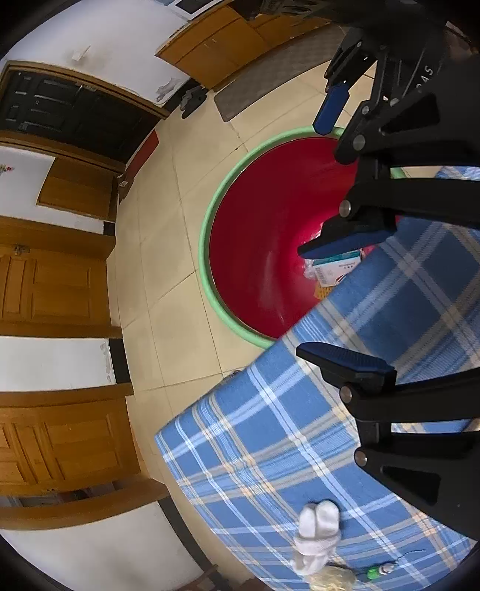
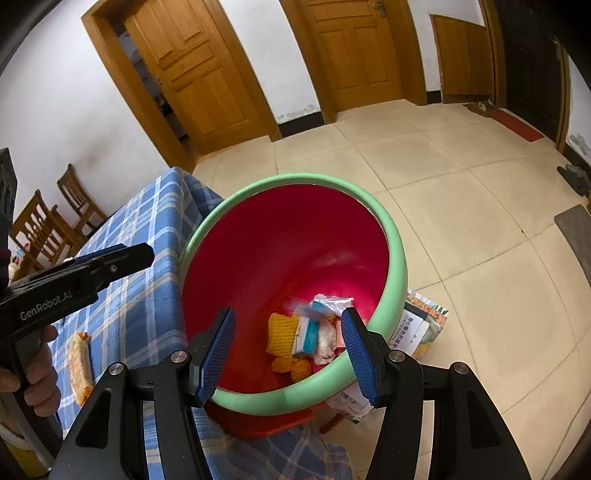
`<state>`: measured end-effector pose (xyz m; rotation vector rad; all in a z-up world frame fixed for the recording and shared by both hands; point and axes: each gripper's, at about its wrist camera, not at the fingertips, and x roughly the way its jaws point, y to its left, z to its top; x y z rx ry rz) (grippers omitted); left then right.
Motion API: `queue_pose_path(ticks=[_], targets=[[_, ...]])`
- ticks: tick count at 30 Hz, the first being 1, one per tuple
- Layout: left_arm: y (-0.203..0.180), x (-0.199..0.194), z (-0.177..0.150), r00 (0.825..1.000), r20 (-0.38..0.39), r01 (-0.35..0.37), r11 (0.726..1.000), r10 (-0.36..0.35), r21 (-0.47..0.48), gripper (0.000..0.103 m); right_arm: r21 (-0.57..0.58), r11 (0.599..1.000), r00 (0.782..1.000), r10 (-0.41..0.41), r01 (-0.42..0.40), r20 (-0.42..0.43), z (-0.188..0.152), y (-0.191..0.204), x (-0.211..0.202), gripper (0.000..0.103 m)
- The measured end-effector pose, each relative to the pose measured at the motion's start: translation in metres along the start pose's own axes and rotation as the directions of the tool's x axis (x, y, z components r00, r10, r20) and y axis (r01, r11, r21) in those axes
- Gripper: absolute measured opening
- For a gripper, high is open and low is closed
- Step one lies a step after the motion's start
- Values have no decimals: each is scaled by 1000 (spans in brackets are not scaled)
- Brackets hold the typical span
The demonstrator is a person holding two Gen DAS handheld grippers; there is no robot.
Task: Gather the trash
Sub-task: 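Move the left tool back to the table and grasp the orange snack bag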
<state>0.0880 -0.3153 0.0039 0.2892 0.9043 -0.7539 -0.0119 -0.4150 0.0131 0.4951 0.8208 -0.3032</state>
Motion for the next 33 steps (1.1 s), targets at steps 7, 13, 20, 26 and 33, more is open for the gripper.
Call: queue_pose_path(ticks=[7, 13, 20, 26, 33], targets=[[23, -19, -17, 999, -14, -51, 996, 50, -68, 47, -6, 1000, 1000, 14, -14, 1, -2, 8, -4, 61], [51, -39, -40, 996, -21, -84, 984, 82, -160, 47, -28, 999, 1000, 24, -23, 9, -6, 18, -13, 61], [75, -63, -66, 992, -24, -129, 960, 127, -250, 47, -55, 998, 999, 39, -38, 15, -11, 34, -21, 64], [87, -69, -86, 988, -57, -157, 942, 147, -297, 47, -78, 996, 999, 50, -48, 22, -14, 44, -25, 64], [94, -61, -101, 980, -104, -194, 922, 168, -335, 48, -93, 994, 998, 58, -56, 23, -17, 50, -28, 64]])
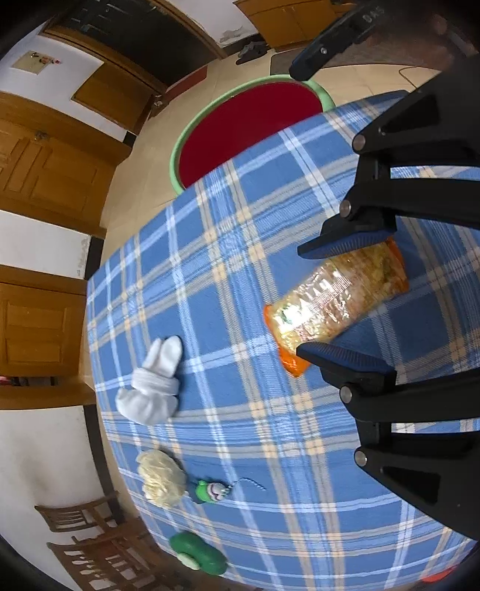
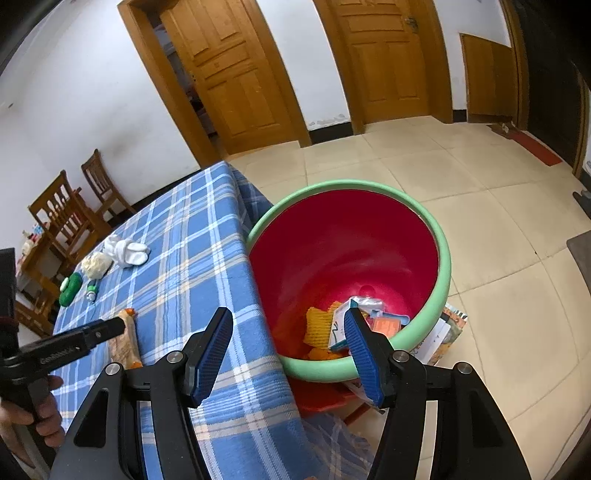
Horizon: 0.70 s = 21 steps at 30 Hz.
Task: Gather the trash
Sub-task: 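Move the left tool back to the table and grasp the orange snack bag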
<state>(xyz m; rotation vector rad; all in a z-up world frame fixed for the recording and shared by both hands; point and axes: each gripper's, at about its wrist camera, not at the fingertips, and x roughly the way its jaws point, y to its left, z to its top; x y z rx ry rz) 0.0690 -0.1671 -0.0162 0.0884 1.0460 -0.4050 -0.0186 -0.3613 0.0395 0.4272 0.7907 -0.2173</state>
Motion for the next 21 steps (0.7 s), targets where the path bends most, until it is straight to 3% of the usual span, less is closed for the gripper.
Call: queue_pose_path(ticks=[8, 21], targets=[[-1, 7, -5, 1000, 7, -28, 1000, 28, -12, 53, 2, 1000, 1000, 10, -10, -5, -2, 0, 1, 64], [-11, 12, -12, 1000, 8, -22, 999, 21, 30, 53, 19, 1000, 1000, 14, -13, -18, -4, -3, 6, 64]])
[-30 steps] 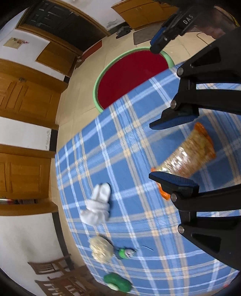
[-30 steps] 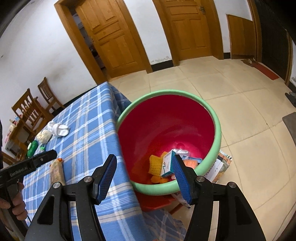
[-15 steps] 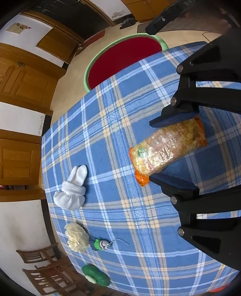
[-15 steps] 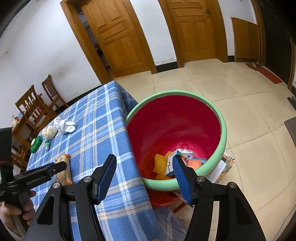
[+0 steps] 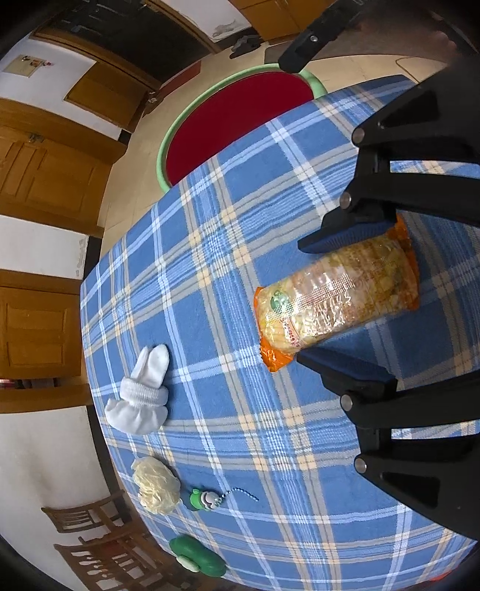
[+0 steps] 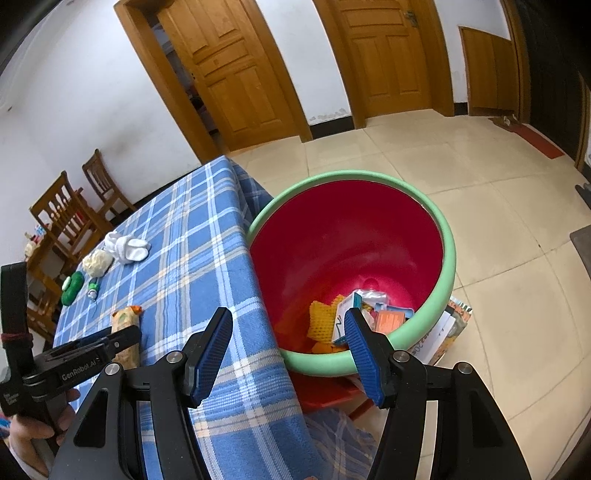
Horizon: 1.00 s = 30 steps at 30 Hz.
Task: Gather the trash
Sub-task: 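Move the left tool back to the table and grasp the orange snack bag, then lift the snack bag with the left tool while the right tool grasps the white sock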
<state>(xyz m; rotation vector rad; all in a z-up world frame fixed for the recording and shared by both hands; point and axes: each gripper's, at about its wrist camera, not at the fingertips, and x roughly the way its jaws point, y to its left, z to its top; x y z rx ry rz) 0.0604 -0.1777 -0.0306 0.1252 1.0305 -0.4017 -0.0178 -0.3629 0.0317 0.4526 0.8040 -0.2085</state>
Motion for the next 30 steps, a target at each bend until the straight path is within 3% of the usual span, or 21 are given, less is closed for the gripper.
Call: queue_pose_path(ticks=[8, 15, 22, 30], targets=[[-7, 4, -7, 1000, -9, -1, 999, 1, 46, 53, -1, 1000, 1000, 2, -2, -1, 0, 1, 1, 64], [-5, 1, -9, 999, 10, 31, 998, -32, 62, 38, -2, 1000, 1000, 2, -2, -2, 0, 2, 1, 64], [13, -8, -6, 997, 38, 65, 998, -66, 25, 38, -44, 999, 1000, 11, -11, -11, 0, 21, 2, 64], [61, -27, 11, 993, 121, 20, 998, -12, -64, 38, -109, 993, 998, 44, -48, -32, 13, 58, 12, 64]])
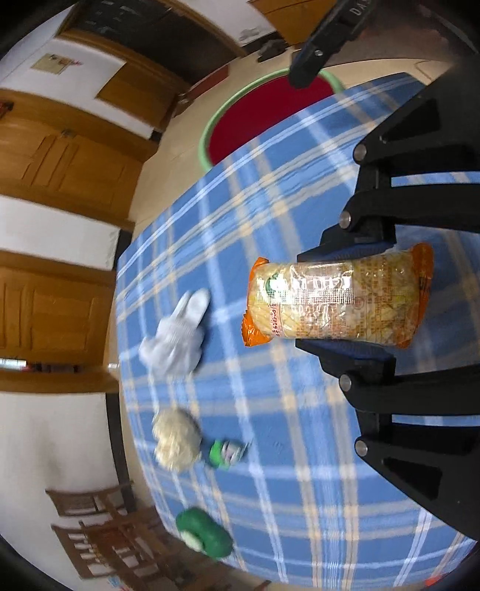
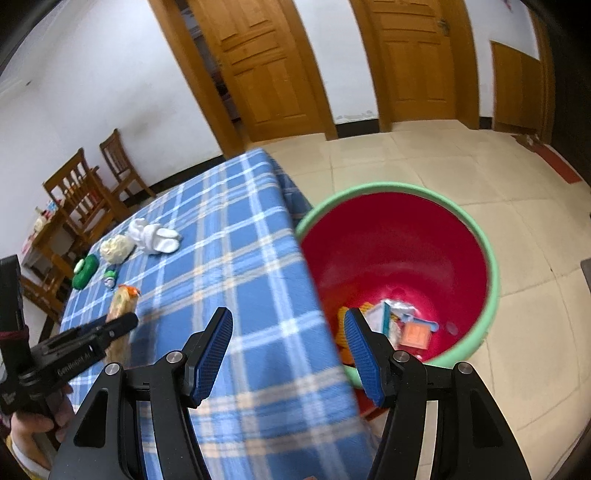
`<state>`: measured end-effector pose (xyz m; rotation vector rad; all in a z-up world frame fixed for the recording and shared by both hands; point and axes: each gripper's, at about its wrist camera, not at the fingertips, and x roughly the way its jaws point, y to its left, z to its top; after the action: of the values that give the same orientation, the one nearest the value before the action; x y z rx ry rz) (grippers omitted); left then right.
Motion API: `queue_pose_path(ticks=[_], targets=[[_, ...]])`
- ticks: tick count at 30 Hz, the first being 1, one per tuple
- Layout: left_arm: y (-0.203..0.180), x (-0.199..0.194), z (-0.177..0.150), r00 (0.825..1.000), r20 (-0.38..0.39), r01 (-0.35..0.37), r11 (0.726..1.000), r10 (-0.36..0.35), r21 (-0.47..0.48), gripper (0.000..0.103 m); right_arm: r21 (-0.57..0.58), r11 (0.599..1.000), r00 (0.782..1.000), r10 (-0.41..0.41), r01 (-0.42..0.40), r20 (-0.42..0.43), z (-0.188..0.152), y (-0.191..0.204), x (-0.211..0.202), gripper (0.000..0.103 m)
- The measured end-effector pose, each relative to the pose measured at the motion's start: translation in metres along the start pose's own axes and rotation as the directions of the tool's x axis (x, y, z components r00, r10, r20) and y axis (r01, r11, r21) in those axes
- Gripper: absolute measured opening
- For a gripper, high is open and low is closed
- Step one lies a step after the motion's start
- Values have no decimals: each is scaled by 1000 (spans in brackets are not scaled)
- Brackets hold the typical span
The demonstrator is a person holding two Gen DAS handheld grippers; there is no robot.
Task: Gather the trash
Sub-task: 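Lift the snack bag with the left tool while the right tool grasps the white sock, then carry the sock over the red bucket with the right tool while the left tool carries the snack bag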
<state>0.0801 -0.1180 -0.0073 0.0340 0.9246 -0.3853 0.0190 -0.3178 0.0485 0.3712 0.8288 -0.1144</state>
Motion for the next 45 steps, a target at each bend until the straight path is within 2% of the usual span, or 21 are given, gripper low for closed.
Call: queue_pose_path(ticks=[13, 19, 24, 31, 41, 42, 43, 45], targets=[[78, -9, 33, 994, 81, -68, 989, 79, -128, 38, -83, 995, 996, 58, -63, -62, 34, 66, 39, 65], [107, -2, 43, 989, 96, -91, 979, 109, -181, 38, -125, 988, 992, 74, -86, -100, 44, 96, 64, 65], [129, 9, 46, 989, 88, -93, 969, 116, -228, 38, -138, 981, 984, 120, -138, -131, 56, 121, 91, 65], [152, 17, 44, 985, 90, -116, 955, 146, -273, 38, -187, 972, 982, 115, -142, -152, 67, 155, 130, 65], [168, 20, 44, 982, 101, -122, 947, 159, -299, 38, -243, 959, 979, 104, -145, -173, 71, 177, 175, 64], [168, 21, 44, 982, 100, -122, 946, 159, -299, 38, -251, 956, 979, 107, -149, -173, 70, 179, 177, 62], [168, 22, 44, 983, 97, -123, 946, 158, -299, 38, -259, 955, 980, 105, -148, -171, 70, 179, 178, 51], [169, 24, 44, 983, 92, -122, 946, 156, -301, 38, -277, 950, 981, 100, -143, -164, 69, 179, 180, 37]])
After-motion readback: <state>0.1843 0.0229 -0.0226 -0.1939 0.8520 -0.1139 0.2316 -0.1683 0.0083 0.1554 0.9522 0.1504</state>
